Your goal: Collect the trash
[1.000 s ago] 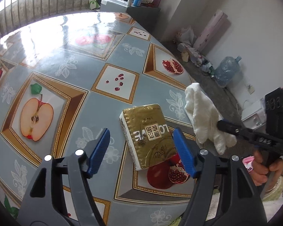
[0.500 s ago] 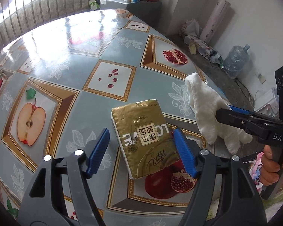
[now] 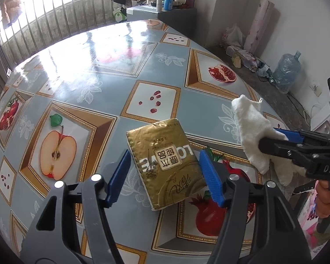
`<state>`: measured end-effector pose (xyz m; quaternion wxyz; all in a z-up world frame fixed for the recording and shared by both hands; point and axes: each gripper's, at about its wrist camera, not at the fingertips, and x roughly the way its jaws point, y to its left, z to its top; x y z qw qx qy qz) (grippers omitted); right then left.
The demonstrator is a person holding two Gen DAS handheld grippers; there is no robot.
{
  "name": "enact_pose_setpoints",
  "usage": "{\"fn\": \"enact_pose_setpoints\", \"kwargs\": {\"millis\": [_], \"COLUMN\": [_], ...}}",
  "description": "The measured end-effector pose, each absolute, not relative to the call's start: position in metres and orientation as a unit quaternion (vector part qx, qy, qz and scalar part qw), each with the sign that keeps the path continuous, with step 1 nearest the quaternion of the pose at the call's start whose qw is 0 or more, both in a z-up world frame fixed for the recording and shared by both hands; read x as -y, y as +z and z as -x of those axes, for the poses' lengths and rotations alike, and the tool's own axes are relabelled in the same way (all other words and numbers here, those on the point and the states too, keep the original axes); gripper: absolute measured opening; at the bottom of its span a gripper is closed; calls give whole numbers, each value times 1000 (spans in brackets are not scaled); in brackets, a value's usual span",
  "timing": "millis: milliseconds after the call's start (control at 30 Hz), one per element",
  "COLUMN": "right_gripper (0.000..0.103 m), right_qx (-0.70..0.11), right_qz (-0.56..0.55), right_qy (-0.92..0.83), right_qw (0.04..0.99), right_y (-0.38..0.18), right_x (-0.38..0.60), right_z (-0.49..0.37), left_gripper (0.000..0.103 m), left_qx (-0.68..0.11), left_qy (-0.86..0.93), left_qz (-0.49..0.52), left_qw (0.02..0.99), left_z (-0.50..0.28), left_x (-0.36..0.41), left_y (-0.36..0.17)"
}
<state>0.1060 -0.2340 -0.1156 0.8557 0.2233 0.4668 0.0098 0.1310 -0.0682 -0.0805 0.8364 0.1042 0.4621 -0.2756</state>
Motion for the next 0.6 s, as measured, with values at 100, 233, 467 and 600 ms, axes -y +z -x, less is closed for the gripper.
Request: {"fn": "enact_pose_setpoints", "kwargs": {"millis": [100,233,467,600], "right_gripper": [47,34,18,13], "right_qx": [-471,-475,-476,-470], "right_qz": [-205,-193,-209,-212], "right_qy": [4,0,5,4], "right_qw": [858,858,854,857], "right_y": [-115,-116,-116,-112], "right_x": [226,220,224,225], "right_z": [-107,-107,-106,-105], "left_gripper": [59,58,57,57], "left_qx": [-461,-462,-462,-462], "left_qy": [-272,-270,-268,-266], "left_qz": [-102,-97,-95,-94], "left_qw": [838,839,840,841], "left_z": [-131,-132,-132,-132], "left_x": [69,70,68,65], "left_y": [-80,-81,-80,-78]}}
